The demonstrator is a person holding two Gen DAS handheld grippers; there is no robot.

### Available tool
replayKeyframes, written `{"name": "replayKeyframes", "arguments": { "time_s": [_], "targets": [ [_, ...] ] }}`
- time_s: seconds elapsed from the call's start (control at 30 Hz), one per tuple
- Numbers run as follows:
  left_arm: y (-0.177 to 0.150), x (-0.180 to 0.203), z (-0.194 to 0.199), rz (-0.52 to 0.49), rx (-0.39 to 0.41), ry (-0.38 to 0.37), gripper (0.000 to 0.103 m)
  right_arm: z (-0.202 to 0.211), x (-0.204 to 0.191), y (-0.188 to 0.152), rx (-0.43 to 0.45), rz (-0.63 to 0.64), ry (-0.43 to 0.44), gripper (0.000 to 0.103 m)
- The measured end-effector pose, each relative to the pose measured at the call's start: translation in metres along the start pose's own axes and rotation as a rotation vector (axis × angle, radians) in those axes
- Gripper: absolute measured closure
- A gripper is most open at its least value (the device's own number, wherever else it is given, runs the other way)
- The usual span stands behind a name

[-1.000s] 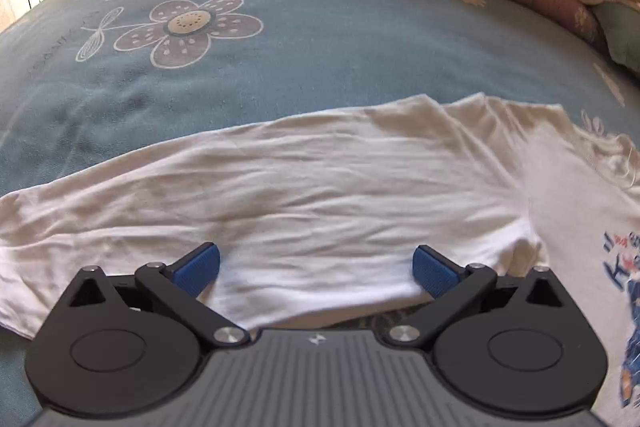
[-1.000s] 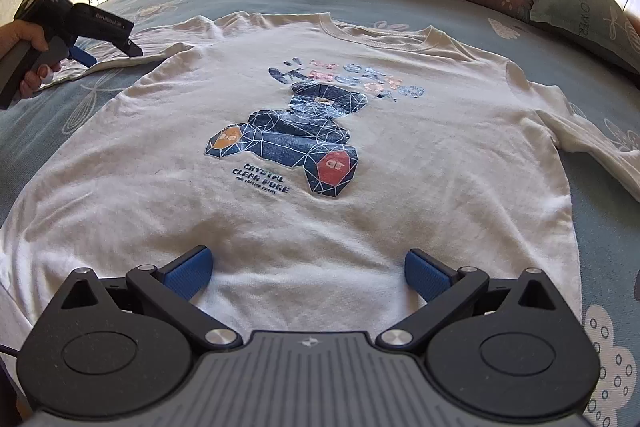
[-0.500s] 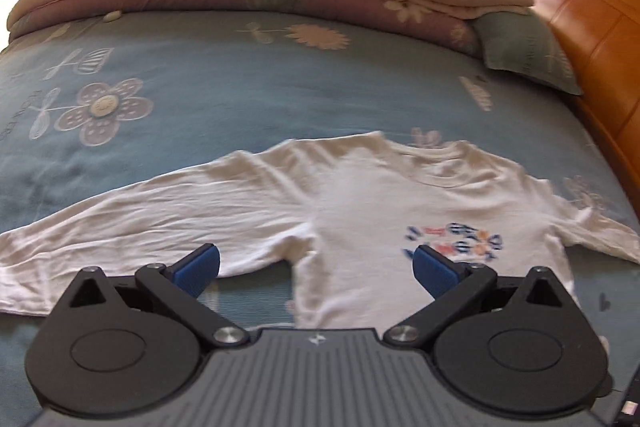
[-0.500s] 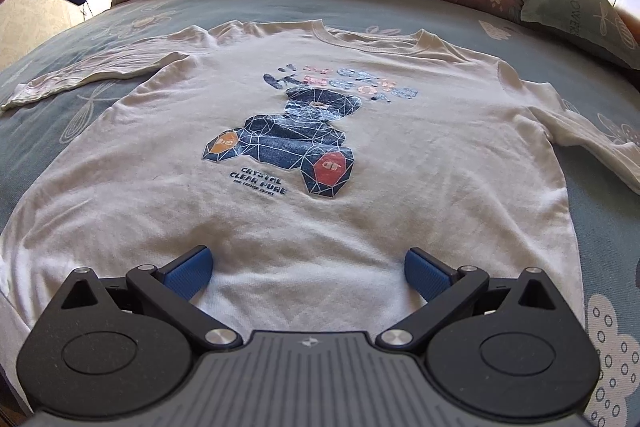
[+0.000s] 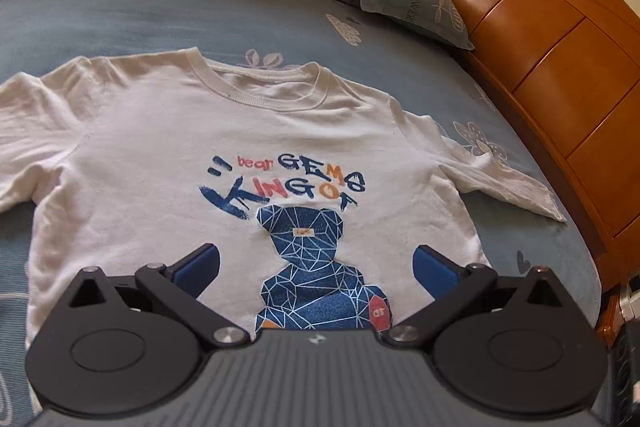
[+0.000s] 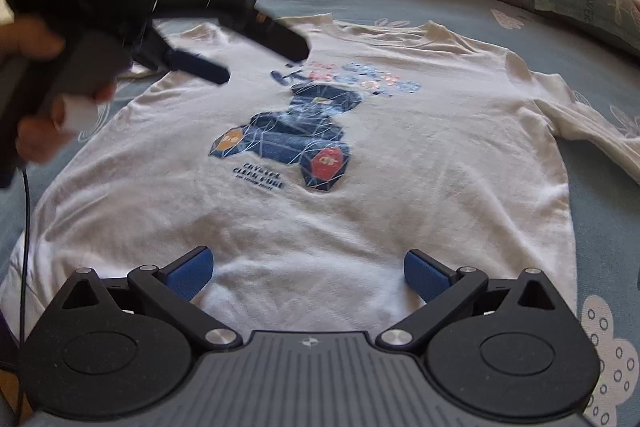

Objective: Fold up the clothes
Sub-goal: 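Smooth the sleeve flat along the bed with the open right gripper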

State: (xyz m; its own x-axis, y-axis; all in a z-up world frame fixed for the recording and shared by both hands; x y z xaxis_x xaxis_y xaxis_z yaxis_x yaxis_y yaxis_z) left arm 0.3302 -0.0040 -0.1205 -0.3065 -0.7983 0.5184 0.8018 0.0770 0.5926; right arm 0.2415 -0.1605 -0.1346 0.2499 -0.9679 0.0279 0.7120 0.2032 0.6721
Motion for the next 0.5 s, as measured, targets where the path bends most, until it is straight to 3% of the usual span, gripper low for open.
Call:
{"name": "replayKeyframes", "arguments": {
  "time_s": [0.07,0.27,0.33,0.5],
  "targets": [
    [-0.007,-0.010,-0.007,-0.015,-0.055,0.032,0.001,0.011,0.021,0.009,0.022,-0.071,-0.048,0.000],
    [-0.012,-0.010,-0.004,-0.056,-0.053,-0.001,0.001,0.031,0.134,0.069,0.096,-0.294,-0.332,0.000],
    [-0.015,-0.006,-0.004,-0.097,-0.070,0.017,0.001,0.013,0.181,0.097,0.056,-0.333,-0.423,0.000],
    [-0.017,-0.004,-0.007,-0.131,-0.072,0.035,0.001,-0.063,0.255,0.128,-0.136,-0.397,-0.453,0.000]
  ]
}}
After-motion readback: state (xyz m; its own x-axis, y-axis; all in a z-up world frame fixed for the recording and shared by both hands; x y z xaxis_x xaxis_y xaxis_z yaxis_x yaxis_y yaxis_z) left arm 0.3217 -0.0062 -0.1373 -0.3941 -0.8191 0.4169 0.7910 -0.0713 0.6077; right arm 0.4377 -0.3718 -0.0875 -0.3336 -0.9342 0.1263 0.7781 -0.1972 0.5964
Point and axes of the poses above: each gripper's, at about its wrist camera, not at the fingertips, and z roughly against the way its jaws point, x to its right, y to its top, the point moved 6 cm from there along -z, roughly the way its jaws point, and after that the axes turned 9 degrees about -y, right-handed, at the moved point
